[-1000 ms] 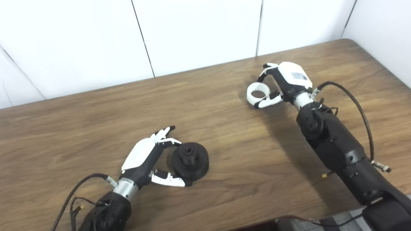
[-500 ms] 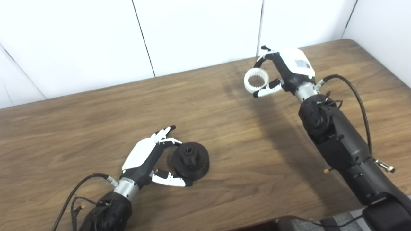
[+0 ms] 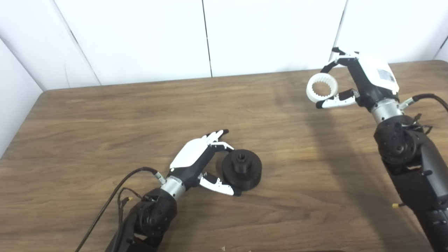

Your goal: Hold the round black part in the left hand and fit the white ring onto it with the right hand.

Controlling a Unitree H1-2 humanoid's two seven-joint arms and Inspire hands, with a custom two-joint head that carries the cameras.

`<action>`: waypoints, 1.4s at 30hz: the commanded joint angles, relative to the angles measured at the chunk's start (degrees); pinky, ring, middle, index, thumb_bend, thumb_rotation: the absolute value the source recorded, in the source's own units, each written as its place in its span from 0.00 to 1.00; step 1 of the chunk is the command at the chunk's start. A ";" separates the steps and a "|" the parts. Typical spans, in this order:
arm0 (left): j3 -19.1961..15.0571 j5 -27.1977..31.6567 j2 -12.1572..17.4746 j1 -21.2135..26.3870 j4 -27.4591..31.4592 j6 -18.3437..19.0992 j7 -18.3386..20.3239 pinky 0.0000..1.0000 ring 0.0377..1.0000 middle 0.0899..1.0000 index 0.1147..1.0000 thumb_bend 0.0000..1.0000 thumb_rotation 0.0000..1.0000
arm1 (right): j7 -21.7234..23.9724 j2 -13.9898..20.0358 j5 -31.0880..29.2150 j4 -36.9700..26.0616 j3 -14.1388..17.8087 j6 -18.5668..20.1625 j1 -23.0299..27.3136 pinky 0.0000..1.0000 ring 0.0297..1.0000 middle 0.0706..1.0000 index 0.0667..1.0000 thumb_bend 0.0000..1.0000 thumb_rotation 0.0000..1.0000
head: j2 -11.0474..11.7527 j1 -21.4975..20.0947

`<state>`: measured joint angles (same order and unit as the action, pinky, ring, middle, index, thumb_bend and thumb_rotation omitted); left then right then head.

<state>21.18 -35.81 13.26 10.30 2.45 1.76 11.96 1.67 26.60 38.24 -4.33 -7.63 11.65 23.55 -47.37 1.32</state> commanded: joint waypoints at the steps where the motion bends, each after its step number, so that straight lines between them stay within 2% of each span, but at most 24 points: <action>1: 0.14 -0.76 -0.24 1.87 1.08 0.48 0.41 1.00 1.00 1.00 0.57 0.99 0.38 | -0.22 0.42 -0.48 -3.13 0.72 -2.49 2.16 0.90 0.86 0.88 0.46 0.52 0.15 | -0.16 0.20; 8: -0.05 -0.77 -0.49 2.16 0.87 0.54 0.26 1.00 1.00 1.00 0.57 0.99 0.38 | 0.79 -0.16 -1.67 -6.96 0.34 -4.59 -0.19 0.82 0.85 0.87 0.46 0.52 0.15 | -0.49 0.50; 13: -0.11 -0.98 -0.47 2.43 0.82 0.94 0.54 1.00 1.00 1.00 0.58 0.99 0.39 | 3.00 -1.44 -2.87 -11.82 0.42 -4.25 -3.16 0.79 0.84 0.88 0.46 0.52 0.15 | -0.65 0.45; 16: -0.20 -0.81 -0.54 2.63 0.50 0.74 0.37 1.00 1.00 1.00 0.58 0.99 0.39 | 3.79 -2.09 -3.17 -15.01 0.05 -5.39 -5.40 0.77 0.83 0.87 0.46 0.52 0.15 | -0.75 0.48; 21: -0.34 -0.68 -0.78 3.04 -0.01 0.70 0.15 1.00 1.00 1.00 0.57 1.00 0.38 | 6.18 -3.09 -2.83 -19.57 -1.05 -4.88 -8.62 0.79 0.83 0.86 0.46 0.52 0.15 | -0.82 0.66; 28: -0.47 -0.58 -0.98 3.40 -0.10 0.87 0.19 1.00 1.00 1.00 0.57 1.00 0.37 | 10.16 -5.51 -2.71 -24.63 -2.43 -3.87 -11.91 0.90 0.86 0.86 0.46 0.52 0.15 | -0.97 0.93; 34: -0.46 -0.72 -0.90 3.48 -0.02 1.08 0.27 1.00 1.00 1.00 0.57 1.00 0.38 | 12.41 -8.48 -3.08 -27.34 -4.04 -4.46 -13.78 0.89 0.85 0.86 0.46 0.52 0.15 | -1.14 1.01; 42: -0.21 -0.76 -1.28 3.33 0.14 1.25 0.14 1.00 1.00 1.00 0.57 0.99 0.37 | 14.53 -11.69 -1.93 -27.21 -6.74 -4.81 -14.81 0.88 0.86 0.87 0.46 0.52 0.15 | -1.25 1.35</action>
<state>21.10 -36.20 12.18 11.21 1.94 3.29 12.35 16.94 15.84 36.42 -29.64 -14.28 8.18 7.23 -48.60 2.64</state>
